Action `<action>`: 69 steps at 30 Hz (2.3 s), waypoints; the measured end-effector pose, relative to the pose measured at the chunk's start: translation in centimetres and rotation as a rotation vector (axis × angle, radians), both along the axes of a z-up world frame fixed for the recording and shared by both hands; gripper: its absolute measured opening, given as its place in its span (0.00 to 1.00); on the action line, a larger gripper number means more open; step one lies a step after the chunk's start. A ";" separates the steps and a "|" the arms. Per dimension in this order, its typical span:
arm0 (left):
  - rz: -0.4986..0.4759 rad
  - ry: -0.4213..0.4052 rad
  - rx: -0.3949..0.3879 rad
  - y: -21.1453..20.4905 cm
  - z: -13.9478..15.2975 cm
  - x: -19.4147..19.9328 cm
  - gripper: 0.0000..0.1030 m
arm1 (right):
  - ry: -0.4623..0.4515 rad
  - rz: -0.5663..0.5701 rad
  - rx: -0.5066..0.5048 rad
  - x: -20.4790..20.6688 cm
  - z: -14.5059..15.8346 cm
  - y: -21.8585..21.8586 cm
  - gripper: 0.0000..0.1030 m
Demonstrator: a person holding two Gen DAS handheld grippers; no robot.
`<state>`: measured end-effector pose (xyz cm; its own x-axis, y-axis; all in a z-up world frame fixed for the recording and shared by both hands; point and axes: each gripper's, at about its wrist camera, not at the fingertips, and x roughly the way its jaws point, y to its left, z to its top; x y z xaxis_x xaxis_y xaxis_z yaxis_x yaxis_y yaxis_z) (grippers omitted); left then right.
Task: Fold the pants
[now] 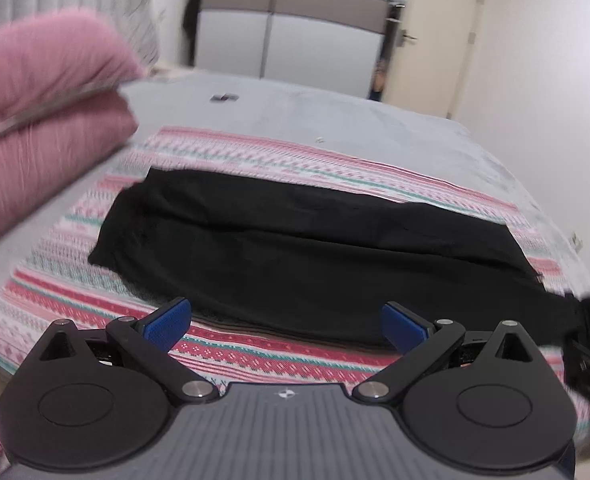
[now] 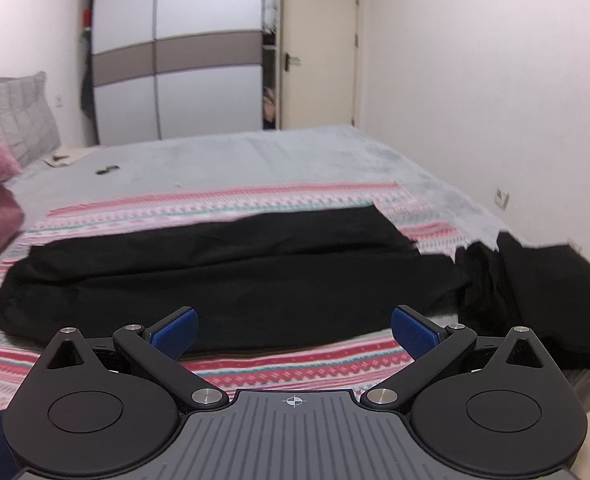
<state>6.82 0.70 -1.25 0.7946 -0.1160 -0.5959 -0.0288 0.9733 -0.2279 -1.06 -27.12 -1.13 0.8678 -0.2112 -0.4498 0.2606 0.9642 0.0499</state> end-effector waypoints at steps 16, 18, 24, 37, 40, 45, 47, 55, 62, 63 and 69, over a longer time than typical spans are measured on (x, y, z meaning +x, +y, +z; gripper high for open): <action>0.289 0.182 -0.172 11.4 -4.5 6.3 1.00 | 0.089 -0.026 0.043 10.8 -1.8 0.3 1.00; 0.299 0.205 -0.183 12.6 -5.0 7.6 1.00 | 0.104 -0.018 0.066 11.9 -2.2 0.2 1.00; 0.333 0.257 -0.236 16.3 -7.6 11.2 1.00 | -0.001 0.007 0.043 14.1 -1.3 0.5 1.00; 0.471 0.206 -0.484 21.1 -13.4 15.1 0.75 | 0.232 0.115 0.284 21.0 -11.3 -3.0 1.00; 0.476 0.202 -0.421 21.0 -14.0 16.1 0.31 | 0.251 0.105 0.192 21.1 -11.7 -2.4 1.00; 0.476 0.126 -0.361 22.1 -11.7 14.4 0.28 | 0.293 0.120 0.163 21.2 -12.6 -1.9 1.00; 0.482 0.107 -0.310 22.8 -10.8 13.6 0.28 | 0.305 0.111 0.153 21.1 -12.6 -2.0 1.00; 0.487 0.247 -0.318 24.9 -11.0 13.1 0.52 | 0.327 0.111 0.162 21.3 -12.2 -2.2 1.00; 0.392 0.148 -0.175 23.1 -4.3 15.4 0.90 | 0.328 0.052 0.213 21.6 -12.3 -3.9 1.00; 0.364 0.138 -0.167 22.5 -3.7 16.0 0.92 | 0.327 0.040 0.231 21.8 -12.3 -4.1 1.00; 0.232 0.151 -0.123 19.8 -2.7 21.5 0.93 | 0.307 0.030 0.326 22.3 -12.1 -4.8 1.00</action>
<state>28.35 20.47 -3.96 0.7118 -0.0206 -0.7021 -0.2895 0.9021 -0.3200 21.20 -31.88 -13.25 0.6874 0.0077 -0.7262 0.2829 0.9181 0.2776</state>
